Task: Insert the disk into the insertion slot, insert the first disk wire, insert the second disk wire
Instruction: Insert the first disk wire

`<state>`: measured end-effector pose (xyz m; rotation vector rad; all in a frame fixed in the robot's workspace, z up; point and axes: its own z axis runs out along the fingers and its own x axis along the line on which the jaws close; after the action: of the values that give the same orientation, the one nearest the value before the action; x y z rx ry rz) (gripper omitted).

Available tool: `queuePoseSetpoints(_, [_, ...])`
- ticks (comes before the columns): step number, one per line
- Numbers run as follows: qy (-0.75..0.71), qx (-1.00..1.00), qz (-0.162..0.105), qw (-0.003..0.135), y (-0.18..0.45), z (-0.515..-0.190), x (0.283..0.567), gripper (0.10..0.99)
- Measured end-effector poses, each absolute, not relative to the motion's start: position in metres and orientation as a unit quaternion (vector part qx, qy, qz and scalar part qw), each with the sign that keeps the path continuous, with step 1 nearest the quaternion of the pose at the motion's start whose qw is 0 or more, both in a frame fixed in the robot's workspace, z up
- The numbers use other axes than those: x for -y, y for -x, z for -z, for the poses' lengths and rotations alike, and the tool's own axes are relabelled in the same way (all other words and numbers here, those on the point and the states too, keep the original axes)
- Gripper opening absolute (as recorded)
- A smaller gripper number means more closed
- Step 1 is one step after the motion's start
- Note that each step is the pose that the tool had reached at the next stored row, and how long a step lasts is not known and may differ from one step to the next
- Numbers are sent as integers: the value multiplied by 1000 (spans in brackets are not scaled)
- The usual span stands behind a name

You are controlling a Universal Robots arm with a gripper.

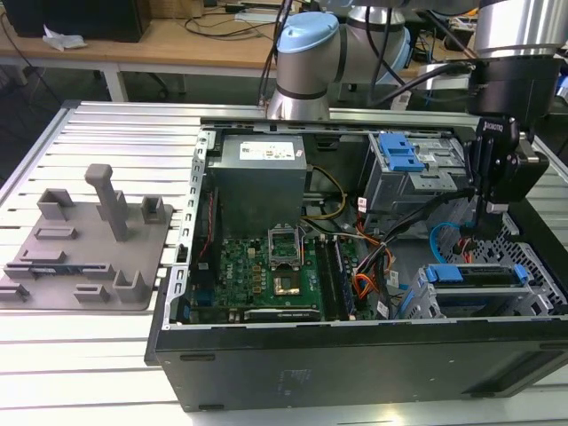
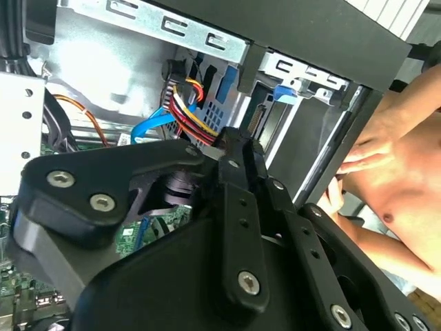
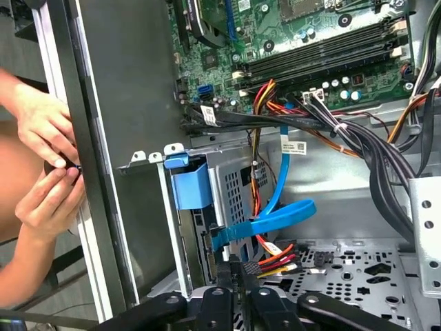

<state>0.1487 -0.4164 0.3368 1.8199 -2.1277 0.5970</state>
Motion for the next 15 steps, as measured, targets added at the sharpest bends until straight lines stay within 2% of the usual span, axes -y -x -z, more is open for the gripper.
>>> queuePoseSetpoints(1, [-630, 736, -207, 139, -149, -337, 416, 165])
queuePoseSetpoints(7, [-630, 736, -207, 139, -149, -336, 417, 165])
queuePoseSetpoints(8, [-632, 734, -200, 148, -153, -338, 418, 165])
queuePoseSetpoints(9, [-637, 730, -185, 165, -160, -339, 418, 165])
queuePoseSetpoints(10, [-638, 730, -182, 167, -162, -339, 419, 165])
queuePoseSetpoints(13, [-639, 732, -173, 161, -163, -339, 426, 165])
queuePoseSetpoints(15, [-643, 735, -159, 148, -163, -339, 431, 165])
